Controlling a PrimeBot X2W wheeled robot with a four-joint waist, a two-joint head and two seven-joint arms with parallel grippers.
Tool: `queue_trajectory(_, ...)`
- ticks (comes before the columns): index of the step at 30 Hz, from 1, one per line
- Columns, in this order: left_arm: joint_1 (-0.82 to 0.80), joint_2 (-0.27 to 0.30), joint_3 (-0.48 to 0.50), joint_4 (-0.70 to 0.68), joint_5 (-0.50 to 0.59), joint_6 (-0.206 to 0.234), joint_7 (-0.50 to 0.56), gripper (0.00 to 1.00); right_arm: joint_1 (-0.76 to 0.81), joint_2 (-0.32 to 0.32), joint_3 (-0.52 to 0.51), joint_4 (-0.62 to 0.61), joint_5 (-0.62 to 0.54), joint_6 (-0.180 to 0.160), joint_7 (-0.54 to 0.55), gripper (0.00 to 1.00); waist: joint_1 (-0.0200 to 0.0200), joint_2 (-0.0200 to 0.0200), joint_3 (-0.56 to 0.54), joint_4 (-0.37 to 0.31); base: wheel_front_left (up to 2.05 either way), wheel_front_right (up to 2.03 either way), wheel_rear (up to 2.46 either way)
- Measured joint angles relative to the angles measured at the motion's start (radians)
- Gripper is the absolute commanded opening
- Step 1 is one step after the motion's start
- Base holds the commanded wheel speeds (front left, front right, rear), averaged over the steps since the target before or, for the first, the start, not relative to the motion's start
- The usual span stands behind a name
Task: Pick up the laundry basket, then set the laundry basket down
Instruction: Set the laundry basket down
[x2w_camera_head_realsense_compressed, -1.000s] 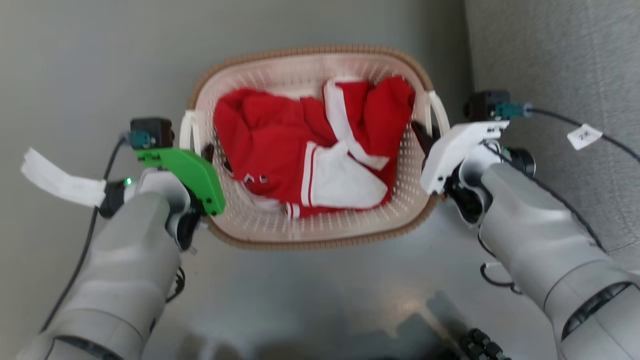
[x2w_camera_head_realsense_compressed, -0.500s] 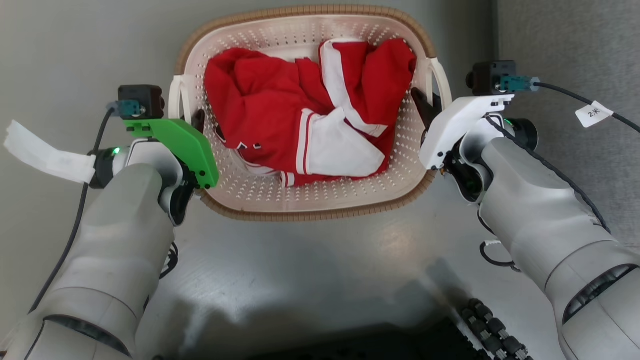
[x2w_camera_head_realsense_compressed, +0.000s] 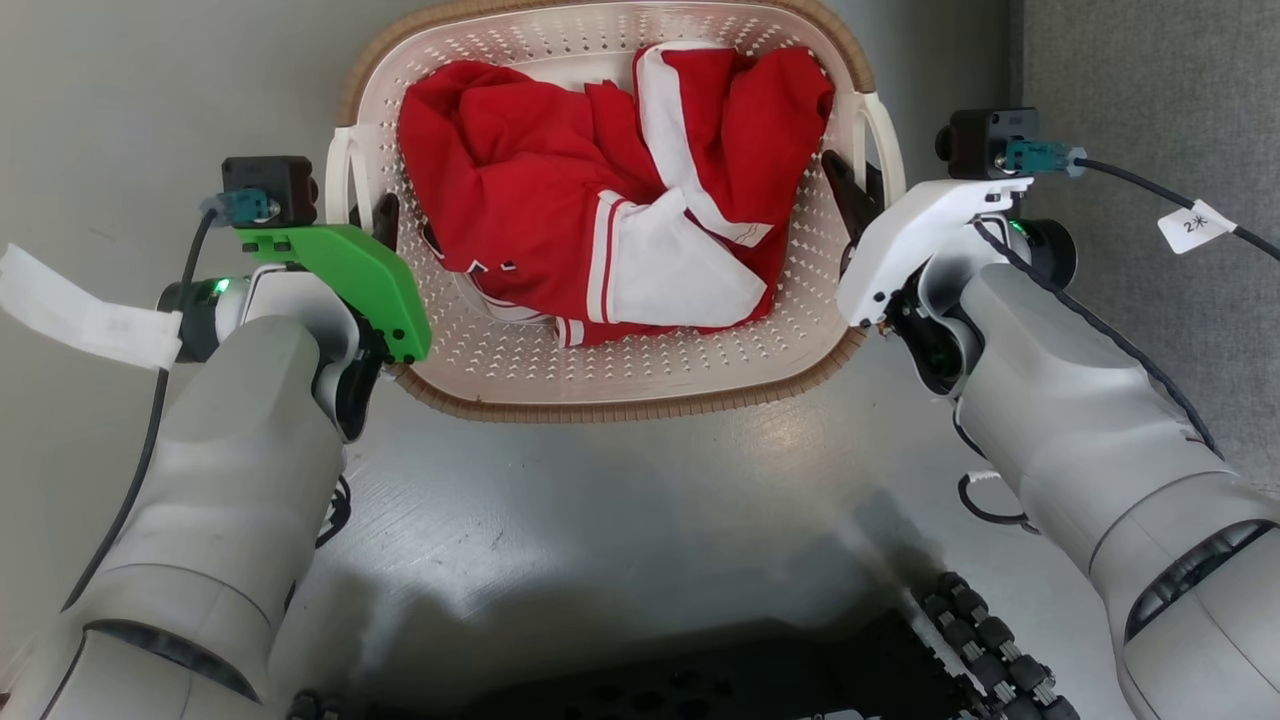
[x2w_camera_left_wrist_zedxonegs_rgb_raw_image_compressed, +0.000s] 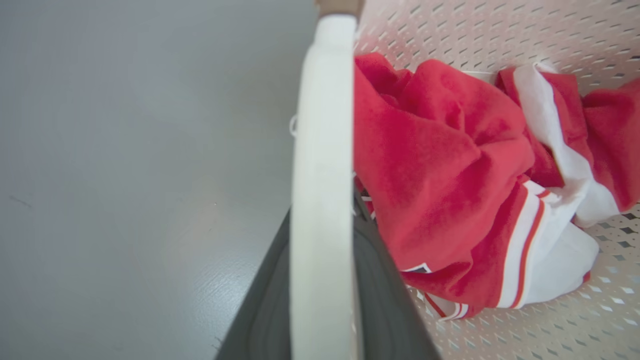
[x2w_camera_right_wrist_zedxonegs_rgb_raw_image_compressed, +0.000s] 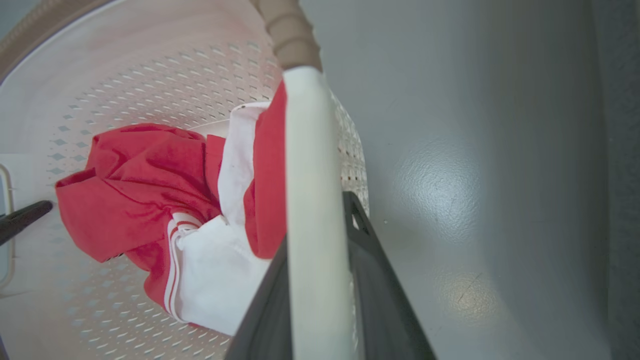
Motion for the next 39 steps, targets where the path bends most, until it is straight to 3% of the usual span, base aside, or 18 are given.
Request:
queue_trajectory(10,-0.001,-0.004,-0.007,0.016,0.006,-0.002,-0.01,0.0,0.0,0.001,0.007,0.005,0.009,0.0,-0.009,0.0,-0.0001,0.0,0.008,0.0,0.0,0.0,0.0)
queue_trajectory(12,-0.002,-0.005,-0.008,0.018,0.006,-0.002,-0.01,0.0,0.0,0.002,0.008,0.009,0.01,0.0,-0.009,0.05,0.0,0.0,0.01,0.001,0.0,0.0,0.0)
queue_trajectory(13,-0.002,-0.006,-0.009,0.021,0.006,-0.002,-0.01,0.0,0.0,0.002,0.009,0.011,0.012,0.0,-0.009,0.15,-0.0001,0.0,0.01,0.001,0.0,0.0,0.0)
queue_trajectory(14,-0.002,-0.007,-0.007,0.025,0.006,-0.002,-0.01,0.0,0.0,0.002,0.009,0.012,0.012,0.0,-0.009,0.42,0.0,0.0,0.01,0.001,0.0,0.0,0.0)
queue_trajectory(15,-0.002,-0.007,-0.005,0.03,0.005,-0.002,-0.009,0.69,0.0,0.002,0.009,0.013,0.016,0.004,-0.009,1.0,-0.0001,0.0,0.011,0.0,0.0,0.0,0.0)
queue_trajectory(16,-0.002,-0.005,-0.004,0.035,0.005,-0.004,-0.009,0.69,0.0,0.002,0.009,0.015,0.019,0.011,-0.009,1.0,0.0,0.0,0.011,0.0,0.0,0.0,0.0)
queue_trajectory(17,-0.002,-0.003,-0.003,0.038,0.005,-0.006,-0.009,1.0,0.0,0.004,0.009,0.017,0.02,0.012,-0.009,1.0,-0.0001,0.0,0.01,0.0,0.0,0.0,0.0)
queue_trajectory(39,0.001,0.0,-0.014,0.069,0.005,-0.02,-0.037,1.0,0.009,0.005,0.015,0.065,0.058,0.012,-0.009,1.0,-0.0001,0.0,-0.052,-0.012,0.0,0.0,0.0)
